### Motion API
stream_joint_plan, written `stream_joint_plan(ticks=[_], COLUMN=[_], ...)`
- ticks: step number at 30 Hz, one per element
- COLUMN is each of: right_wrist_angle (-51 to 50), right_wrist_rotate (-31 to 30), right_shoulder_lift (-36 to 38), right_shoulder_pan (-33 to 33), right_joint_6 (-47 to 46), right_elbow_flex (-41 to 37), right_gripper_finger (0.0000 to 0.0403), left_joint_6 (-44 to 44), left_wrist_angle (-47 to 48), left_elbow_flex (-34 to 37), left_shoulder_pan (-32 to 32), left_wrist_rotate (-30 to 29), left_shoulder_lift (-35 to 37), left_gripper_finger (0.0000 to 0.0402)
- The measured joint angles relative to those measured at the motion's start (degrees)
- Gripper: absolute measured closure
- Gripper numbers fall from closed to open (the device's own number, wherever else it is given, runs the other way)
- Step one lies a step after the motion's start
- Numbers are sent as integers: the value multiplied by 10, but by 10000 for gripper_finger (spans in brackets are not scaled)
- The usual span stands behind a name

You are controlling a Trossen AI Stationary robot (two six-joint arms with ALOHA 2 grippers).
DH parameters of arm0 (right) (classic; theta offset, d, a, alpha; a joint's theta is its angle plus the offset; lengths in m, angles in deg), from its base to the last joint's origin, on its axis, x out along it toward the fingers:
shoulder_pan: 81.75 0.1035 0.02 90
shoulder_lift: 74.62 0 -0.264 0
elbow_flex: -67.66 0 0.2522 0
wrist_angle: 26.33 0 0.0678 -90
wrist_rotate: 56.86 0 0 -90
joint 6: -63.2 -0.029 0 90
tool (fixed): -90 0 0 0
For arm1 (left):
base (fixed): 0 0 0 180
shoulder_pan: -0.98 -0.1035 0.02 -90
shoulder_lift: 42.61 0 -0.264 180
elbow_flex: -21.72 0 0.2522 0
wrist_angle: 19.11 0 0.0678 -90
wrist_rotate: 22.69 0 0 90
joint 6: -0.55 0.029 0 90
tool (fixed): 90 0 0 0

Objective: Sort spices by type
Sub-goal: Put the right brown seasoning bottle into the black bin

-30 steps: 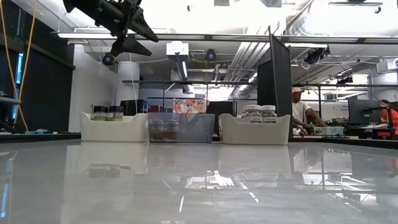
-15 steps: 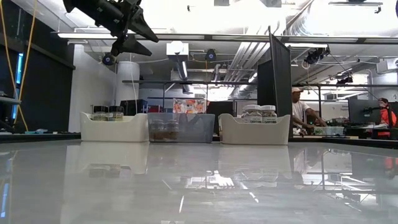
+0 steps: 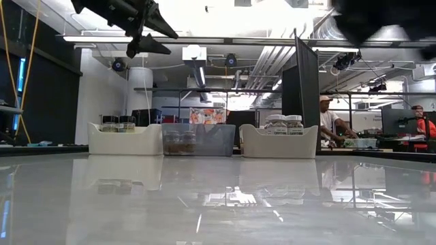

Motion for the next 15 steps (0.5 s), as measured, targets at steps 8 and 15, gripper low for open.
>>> stream_joint_plan(ticks=[8, 15], right_wrist_angle=[-97, -97], right_wrist_rotate=[-54, -38], right_shoulder_lift=[-3, -3], right_shoulder_pan=[-176, -200], right_joint_6=[214, 258], right_elbow_flex=[36, 36], right_gripper_finger=[383, 382], left_joint_6=[0, 0], left_wrist_angle=[22, 26], left_elbow_flex=[0, 0], left_shoulder_pan=[0, 0], left_wrist_rotate=[1, 1], left_shoulder_lift=[2, 2], left_gripper_finger=[156, 156])
